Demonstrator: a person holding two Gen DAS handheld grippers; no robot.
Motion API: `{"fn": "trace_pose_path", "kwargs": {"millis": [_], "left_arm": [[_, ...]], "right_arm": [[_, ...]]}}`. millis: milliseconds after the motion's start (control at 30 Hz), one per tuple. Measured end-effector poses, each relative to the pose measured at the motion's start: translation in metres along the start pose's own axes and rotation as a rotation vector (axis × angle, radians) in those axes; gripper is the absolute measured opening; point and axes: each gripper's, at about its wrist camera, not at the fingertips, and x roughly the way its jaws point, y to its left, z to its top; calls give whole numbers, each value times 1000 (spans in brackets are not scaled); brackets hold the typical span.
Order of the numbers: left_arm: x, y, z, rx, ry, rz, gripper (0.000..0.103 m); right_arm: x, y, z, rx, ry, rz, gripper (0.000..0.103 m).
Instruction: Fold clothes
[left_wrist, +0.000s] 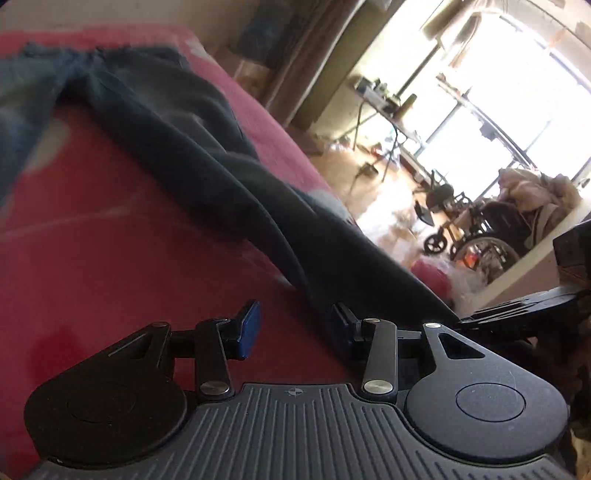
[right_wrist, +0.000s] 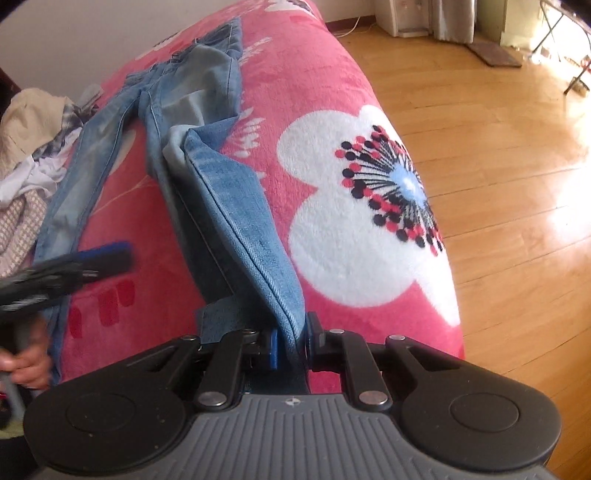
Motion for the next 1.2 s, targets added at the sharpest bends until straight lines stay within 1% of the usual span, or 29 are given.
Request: {"fn": "trace_pose_path", "kwargs": {"millis": [33,100,133,200,233,300,333,367,467,533,567,667,700,733,767,800,867,900,967,1033,1067,1100,1133,1167,1200], "left_arm": [[6,-3,0,-17,13,-25,42],[15,-10,0,-40,20,-46,43],[20,-12,0,-45,23,-34,43],[34,-9,0,-61,36,16,42],[39,-6,0,-79,32,24,40],[40,-4,-1,-106,4,34,29],[39,-4,-1,-109,-8,44,10],[38,-2,-1,-118,-17,55,0],[27,0,-6,-159,-49,39,0],[7,1,-8,-184,-81,14,0],[-4,2,-8,-197,-98,0,0],[-46,7,-7,-233,-142,-13,0],[-59,12,-6,-250,-149,-9,0],[-72,17,-5,-268,-152,-3,0],[-81,22,-4,-284,-156,1,0],[-89,27,-3,-299,-161,4,0],[-96,35,-6,-313,-142,29,0],[-99,38,-8,-320,-132,43,0],[-94,47,-16,-318,-79,93,0],[-90,59,-26,-310,-22,148,0],[-87,63,-27,-311,-8,163,0],[-83,66,-28,-313,2,176,0],[-80,69,-29,-315,12,188,0],[-77,72,-30,-317,22,200,0],[-76,74,-30,-322,26,200,0]], "right_arm": [[1,-1,0,10,2,7,15],[1,-6,0,35,4,27,15],[2,-8,0,48,6,34,15],[4,-9,0,57,9,46,15],[5,-8,0,58,9,50,15],[7,-8,0,62,12,57,15],[8,-8,1,65,13,62,15],[9,-9,1,68,14,67,15],[9,-9,0,74,15,89,14],[9,-8,0,74,26,110,9],[8,-7,-1,74,37,128,8],[9,-5,-11,144,88,265,6],[5,1,-14,122,83,271,6],[3,3,-16,141,98,320,6],[2,1,-17,197,127,402,6],[0,3,-18,217,144,440,5],[-3,6,-20,256,177,514,5],[-7,14,-20,186,163,467,5],[-10,26,-19,72,159,361,7],[-16,36,-16,-53,140,233,8],[-19,41,-14,-115,129,168,10],[-23,46,-10,-172,103,117,16],[-27,47,-4,-207,75,85,27],[-31,48,6,-225,43,75,33],[-35,49,15,-242,11,65,44]]}}
